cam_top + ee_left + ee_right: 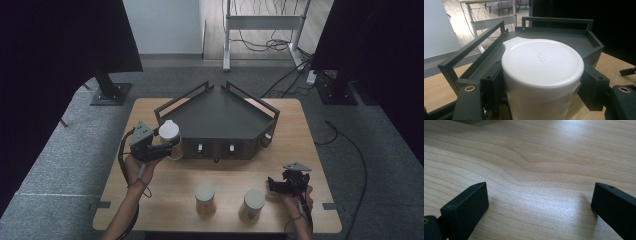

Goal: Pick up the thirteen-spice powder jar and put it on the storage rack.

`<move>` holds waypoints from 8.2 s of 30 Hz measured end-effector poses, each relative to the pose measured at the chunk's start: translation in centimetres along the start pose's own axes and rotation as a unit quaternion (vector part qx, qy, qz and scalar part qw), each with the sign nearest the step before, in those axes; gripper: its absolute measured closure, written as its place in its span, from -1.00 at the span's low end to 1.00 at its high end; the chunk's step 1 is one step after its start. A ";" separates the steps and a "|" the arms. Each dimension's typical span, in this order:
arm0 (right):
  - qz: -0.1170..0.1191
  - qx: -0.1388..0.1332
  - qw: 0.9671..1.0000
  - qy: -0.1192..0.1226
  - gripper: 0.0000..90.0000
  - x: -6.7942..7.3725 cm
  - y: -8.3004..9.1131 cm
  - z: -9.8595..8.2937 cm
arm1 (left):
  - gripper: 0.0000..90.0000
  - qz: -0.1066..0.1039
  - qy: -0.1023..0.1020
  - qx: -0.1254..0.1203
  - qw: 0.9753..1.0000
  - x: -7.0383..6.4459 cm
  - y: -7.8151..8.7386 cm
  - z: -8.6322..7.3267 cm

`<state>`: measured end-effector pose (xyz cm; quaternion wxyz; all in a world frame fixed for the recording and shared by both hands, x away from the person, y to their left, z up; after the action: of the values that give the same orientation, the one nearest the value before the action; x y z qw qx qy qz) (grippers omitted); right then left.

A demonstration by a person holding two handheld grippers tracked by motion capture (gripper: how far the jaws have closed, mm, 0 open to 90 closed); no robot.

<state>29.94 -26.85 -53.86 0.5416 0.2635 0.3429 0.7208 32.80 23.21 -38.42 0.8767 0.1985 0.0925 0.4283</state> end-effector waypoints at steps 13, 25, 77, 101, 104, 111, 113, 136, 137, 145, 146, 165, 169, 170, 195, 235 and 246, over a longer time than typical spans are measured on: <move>0.001 0.000 1.000 0.002 -0.98 0.0 0.0 0.0 | -0.31 0.009 0.000 -0.005 1.000 0.6 -0.3 1.9; 0.001 0.000 1.000 0.002 -0.98 0.0 0.0 -0.1 | -0.31 0.018 0.004 -0.008 1.000 1.0 -0.7 3.0; 0.005 0.000 1.000 0.006 -0.99 0.1 0.1 -0.1 | -0.31 0.062 0.001 0.013 0.998 0.8 -7.3 6.5; 0.005 0.000 1.000 0.007 -0.99 0.1 0.1 -0.1 | -0.54 0.065 0.007 0.022 0.998 1.6 -7.7 6.2; 0.005 0.000 1.000 0.007 -0.99 0.1 0.1 -0.1 | -0.68 0.061 -0.003 0.028 0.998 1.5 -8.1 6.1; 0.005 0.000 1.000 0.007 -0.99 0.1 0.1 -0.1 | -0.87 0.049 -0.005 0.034 0.998 1.4 -8.2 6.2; 0.005 0.000 1.000 0.007 -0.99 0.1 0.1 -0.1 | -0.87 0.045 -0.005 0.035 0.998 1.4 -8.1 6.2; 0.005 0.000 1.000 0.006 -0.99 0.1 0.1 -0.1 | -0.92 0.026 0.046 -0.002 0.999 2.8 -5.6 4.9; 0.005 0.000 1.000 0.006 -0.99 0.1 0.1 -0.1 | -0.92 0.030 0.045 -0.003 0.999 2.8 -5.5 4.9; 0.005 0.000 1.000 0.007 -0.99 0.1 0.1 -0.1 | -0.91 0.047 0.040 -0.002 0.998 2.6 -5.0 4.7; 0.005 0.000 1.000 0.006 -0.99 0.1 0.1 -0.1 | -0.90 0.043 0.040 -0.003 0.998 2.6 -4.9 4.7; 0.004 0.000 1.000 0.006 -0.99 0.1 0.1 -0.1 | -0.71 0.001 0.052 -0.033 0.998 2.6 -2.1 3.8; 0.004 0.000 1.000 0.006 -0.99 0.1 0.1 -0.1 | -0.67 0.000 0.049 -0.033 0.998 2.7 -1.5 3.2; 0.004 0.000 1.000 0.006 -0.99 0.1 0.1 -0.1 | -0.67 0.000 0.048 -0.033 0.998 2.7 -1.4 3.0; 0.003 0.000 1.000 0.005 -0.99 0.2 0.1 -0.1 | -0.37 0.001 0.047 -0.039 0.998 3.1 1.5 -1.3; 0.002 0.000 1.000 0.003 -0.99 0.2 0.1 -0.1 | -0.59 0.003 0.036 -0.015 0.999 3.2 3.6 -9.4; 0.001 0.000 1.000 0.003 -0.99 0.2 0.1 -0.1 | -0.59 0.014 0.025 0.019 0.999 3.0 3.2 -11.5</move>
<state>29.74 -26.69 -53.86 0.5396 0.2621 0.3443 0.7222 28.56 30.40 -47.39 0.8642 0.2057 0.1200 0.4432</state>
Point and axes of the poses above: each handheld gripper's, and its own axes: y roughly backward along the jaws, z roughly out of its top, x roughly to its left, the point moved 10 cm from there along -y, roughly forward along the jaws, and after that the axes turned 8 degrees about x, right-handed, at the moved point
